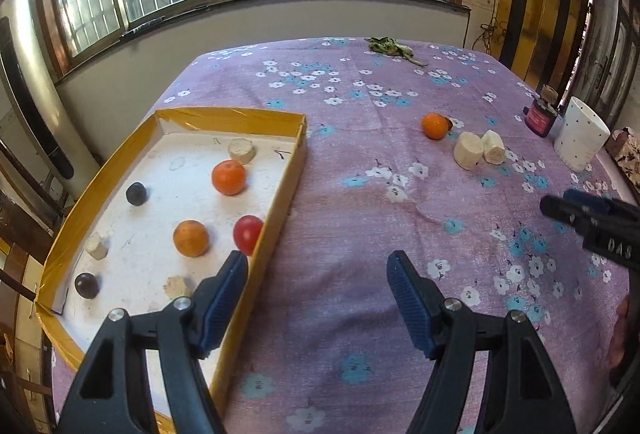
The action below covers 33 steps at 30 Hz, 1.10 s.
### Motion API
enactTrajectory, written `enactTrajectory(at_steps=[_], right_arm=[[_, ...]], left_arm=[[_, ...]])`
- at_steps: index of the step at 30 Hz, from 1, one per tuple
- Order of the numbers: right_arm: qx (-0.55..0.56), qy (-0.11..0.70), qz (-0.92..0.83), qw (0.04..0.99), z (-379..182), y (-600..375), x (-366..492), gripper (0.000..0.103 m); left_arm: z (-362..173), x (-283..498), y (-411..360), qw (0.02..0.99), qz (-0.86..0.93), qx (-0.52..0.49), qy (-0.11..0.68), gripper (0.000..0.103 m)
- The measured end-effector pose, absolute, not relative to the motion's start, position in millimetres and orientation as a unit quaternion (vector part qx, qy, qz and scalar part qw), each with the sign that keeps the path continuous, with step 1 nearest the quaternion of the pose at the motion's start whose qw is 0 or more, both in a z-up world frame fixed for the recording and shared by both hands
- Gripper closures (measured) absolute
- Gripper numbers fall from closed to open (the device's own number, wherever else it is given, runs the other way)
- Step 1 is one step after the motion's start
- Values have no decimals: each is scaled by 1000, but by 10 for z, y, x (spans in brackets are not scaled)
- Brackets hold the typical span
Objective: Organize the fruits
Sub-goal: 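Withdraw both tools from the tray toward the remaining rice cakes, then grasp a large round rice cake with the left tool while the right tool grasps a beige cube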
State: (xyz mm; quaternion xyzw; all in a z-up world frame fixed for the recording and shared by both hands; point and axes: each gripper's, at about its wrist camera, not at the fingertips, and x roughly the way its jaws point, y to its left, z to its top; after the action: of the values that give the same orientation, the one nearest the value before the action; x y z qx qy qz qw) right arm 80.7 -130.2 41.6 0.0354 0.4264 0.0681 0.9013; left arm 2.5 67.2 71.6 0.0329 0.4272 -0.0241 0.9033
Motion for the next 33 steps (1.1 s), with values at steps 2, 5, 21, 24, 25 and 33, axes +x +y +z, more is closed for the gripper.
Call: enactTrajectory(at_steps=[2,5,21,24,25,33], right_arm=[[27,431,73,899,412,-1421,1014,45],[-16,423,75,903,381,-1463,1312,45],[-73,439,178,877,-36,-1455,1975,64],[-29,436,176,882,24,-1593,1898,64],[-19,434,172,884,46,-1644,1857,64],[34,441,152,884,86,-2008,1387,64]], left_arm=[[690,62,580,899,-28,32,435,29],[671,133,416,894,-31,44,444,29],[594,688,-254,878,-54,84,469,24],[556,867,-429,879,-62,78,467,24],[540,930,-484,878,-68,70,468,24],[347,1336,-911,879,-90,43,466,25]])
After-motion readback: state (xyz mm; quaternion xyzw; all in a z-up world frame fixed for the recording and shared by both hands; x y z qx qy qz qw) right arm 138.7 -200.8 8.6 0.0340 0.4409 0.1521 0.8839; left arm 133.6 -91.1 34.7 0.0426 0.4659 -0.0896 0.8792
